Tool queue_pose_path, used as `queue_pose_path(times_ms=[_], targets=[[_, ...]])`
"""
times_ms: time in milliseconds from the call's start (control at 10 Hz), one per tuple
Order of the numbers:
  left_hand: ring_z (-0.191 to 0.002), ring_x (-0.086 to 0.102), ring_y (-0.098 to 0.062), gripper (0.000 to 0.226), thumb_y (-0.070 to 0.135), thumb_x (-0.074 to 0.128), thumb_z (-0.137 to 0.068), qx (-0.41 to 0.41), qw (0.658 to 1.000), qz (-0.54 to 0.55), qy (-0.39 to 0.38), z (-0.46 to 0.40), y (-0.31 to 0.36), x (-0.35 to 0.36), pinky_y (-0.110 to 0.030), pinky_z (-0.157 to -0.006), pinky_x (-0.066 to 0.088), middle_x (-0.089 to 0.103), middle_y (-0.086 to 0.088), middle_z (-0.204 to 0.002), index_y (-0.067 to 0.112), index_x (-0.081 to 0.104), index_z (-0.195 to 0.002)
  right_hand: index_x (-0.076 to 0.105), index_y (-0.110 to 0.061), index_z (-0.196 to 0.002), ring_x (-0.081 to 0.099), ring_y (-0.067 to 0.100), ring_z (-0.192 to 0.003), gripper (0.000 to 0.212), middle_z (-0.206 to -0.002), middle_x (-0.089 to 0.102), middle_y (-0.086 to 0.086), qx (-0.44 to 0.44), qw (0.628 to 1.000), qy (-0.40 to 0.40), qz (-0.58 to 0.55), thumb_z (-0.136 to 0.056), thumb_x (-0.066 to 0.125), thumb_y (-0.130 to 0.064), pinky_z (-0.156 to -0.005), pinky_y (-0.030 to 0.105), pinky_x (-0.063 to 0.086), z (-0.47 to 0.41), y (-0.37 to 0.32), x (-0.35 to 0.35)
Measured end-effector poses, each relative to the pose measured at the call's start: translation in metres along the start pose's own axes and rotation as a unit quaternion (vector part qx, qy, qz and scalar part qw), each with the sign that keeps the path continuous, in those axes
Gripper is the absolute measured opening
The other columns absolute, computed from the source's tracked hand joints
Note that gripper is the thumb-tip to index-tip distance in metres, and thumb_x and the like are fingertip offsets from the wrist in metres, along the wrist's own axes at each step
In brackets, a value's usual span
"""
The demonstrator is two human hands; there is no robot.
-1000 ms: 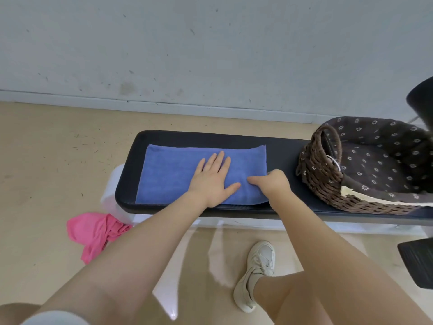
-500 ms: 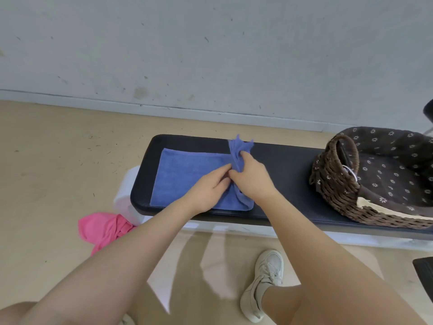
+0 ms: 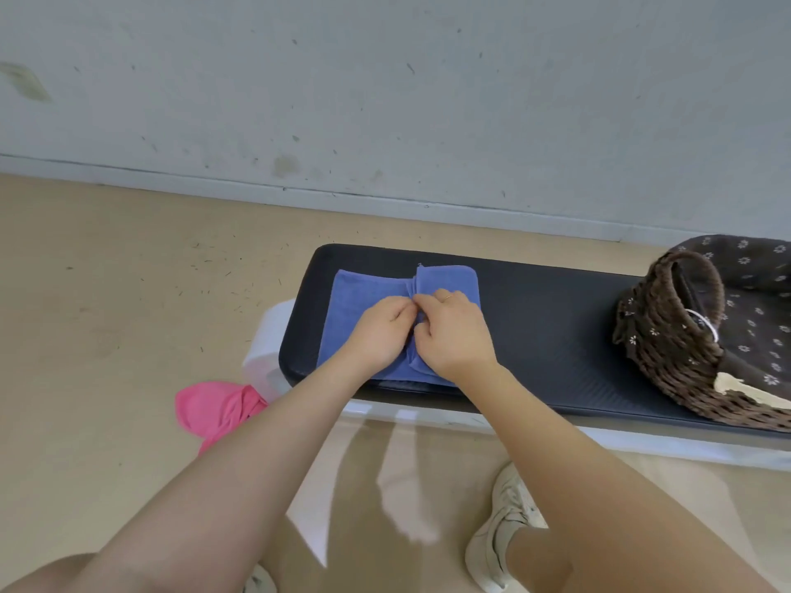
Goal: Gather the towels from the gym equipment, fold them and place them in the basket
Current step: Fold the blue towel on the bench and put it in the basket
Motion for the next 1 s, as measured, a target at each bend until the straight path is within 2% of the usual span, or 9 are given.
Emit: queue_pose_path(times_ms=[100, 200, 300, 400, 600, 700, 800, 900, 1000], targets=[[-0.08, 0.051, -0.011, 0.027, 0.015, 0.037, -0.098, 0.008, 0.998, -0.06, 0.035, 0.001, 0.003, -0.002, -0.02, -0.071, 0.041, 0.057, -0.001, -0.09, 0.008, 0.062, -0.093, 0.021, -0.019, -0.149, 0.018, 0.022, -0.143, 0.055, -0.156, 0.022, 0.004, -0.044, 0.996, -0.043, 0.071, -0.098, 0.022, -0.04, -0.114, 0.034, 0.015, 0.002, 0.013, 0.016], [-0.119, 0.044, -0.019, 0.032, 0.015, 0.039, -0.096, -0.001, 0.976, -0.191, 0.102, 0.005, 0.0, -0.012, -0.029, -0.097, 0.037, 0.047, -0.004, -0.131, 0.011, 0.051, -0.125, -0.001, -0.021, -0.15, -0.006, 0.017, -0.147, 0.061, -0.159, -0.005, -0.001, -0.036, 0.989, -0.087, 0.111, -0.099, 0.022, -0.045, -0.118, 0.036, -0.004, 0.004, 0.022, 0.03], [-0.13, 0.031, -0.032, 0.043, 0.024, 0.04, -0.094, -0.092, 0.926, -0.334, 0.15, 0.017, -0.014, -0.033, -0.041, -0.103, 0.031, 0.03, -0.012, -0.145, 0.009, 0.036, -0.134, -0.003, -0.021, -0.15, -0.006, 0.017, -0.147, 0.061, -0.159, -0.006, -0.001, -0.036, 0.988, -0.077, 0.129, -0.099, 0.021, -0.044, -0.118, 0.037, -0.005, 0.005, 0.02, 0.031], [-0.119, 0.04, -0.036, 0.049, 0.035, 0.044, -0.093, -0.179, 0.913, -0.334, 0.153, 0.026, -0.029, -0.047, -0.043, -0.091, 0.04, 0.038, -0.018, -0.133, 0.002, 0.035, -0.129, -0.004, -0.02, -0.15, -0.006, 0.018, -0.147, 0.061, -0.159, -0.006, -0.001, -0.033, 0.987, -0.071, 0.143, -0.099, 0.019, -0.045, -0.118, 0.037, -0.005, 0.005, 0.018, 0.031], [-0.092, 0.056, -0.028, 0.042, 0.033, 0.06, -0.085, -0.246, 0.961, -0.055, 0.114, 0.021, -0.042, -0.058, -0.035, -0.072, 0.045, 0.059, -0.012, -0.108, 0.002, 0.05, -0.111, -0.004, -0.02, -0.15, -0.007, 0.018, -0.147, 0.062, -0.159, -0.006, -0.001, -0.032, 0.986, -0.073, 0.149, -0.099, 0.018, -0.046, -0.119, 0.038, -0.005, 0.005, 0.017, 0.031], [-0.087, 0.055, -0.021, 0.02, 0.022, 0.059, -0.087, -0.223, 0.969, 0.027, 0.1, 0.026, -0.033, -0.055, -0.026, -0.065, 0.042, 0.056, -0.006, -0.1, 0.009, 0.051, -0.1, -0.002, -0.02, -0.15, -0.004, 0.019, -0.147, 0.064, -0.16, -0.004, 0.001, -0.042, 0.985, -0.066, 0.155, -0.095, 0.01, -0.05, -0.118, 0.038, -0.004, 0.004, 0.018, 0.031], [-0.077, 0.053, -0.008, 0.016, 0.015, 0.056, -0.089, -0.133, 0.98, 0.093, 0.114, 0.029, -0.012, -0.051, -0.02, -0.06, 0.042, 0.053, 0.003, -0.09, 0.014, 0.046, -0.1, 0.004, -0.018, -0.151, 0.002, 0.023, -0.147, 0.084, -0.159, 0.004, 0.003, -0.051, 0.982, -0.051, 0.172, -0.077, -0.008, -0.057, -0.118, 0.04, -0.001, 0.004, 0.017, 0.028], [-0.084, 0.056, -0.008, 0.026, 0.018, 0.059, -0.087, -0.051, 0.992, 0.082, 0.083, 0.027, 0.013, -0.039, -0.025, -0.073, 0.049, 0.054, 0.006, -0.091, 0.018, 0.047, -0.109, 0.025, -0.016, -0.147, 0.021, 0.027, -0.14, 0.069, -0.153, 0.024, 0.006, -0.05, 0.992, -0.018, 0.116, -0.09, 0.024, -0.054, -0.117, 0.04, 0.012, 0.001, 0.016, 0.027], [-0.083, 0.057, -0.01, 0.034, 0.017, 0.059, -0.086, -0.009, 0.998, 0.052, 0.032, 0.022, 0.035, -0.014, -0.027, -0.076, 0.048, 0.055, 0.006, -0.083, 0.018, 0.047, -0.118, 0.061, -0.01, -0.119, 0.049, 0.026, -0.111, 0.035, -0.121, 0.056, 0.006, -0.036, 0.988, 0.019, -0.147, -0.085, 0.058, -0.019, -0.098, 0.039, 0.039, -0.005, 0.024, 0.017]])
Point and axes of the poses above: each hand's wrist, its own z-axis away from the middle knuckle, its own x-axis out of the palm, y = z × x, the point moved 5 cm from there along -z, towards the middle knuckle
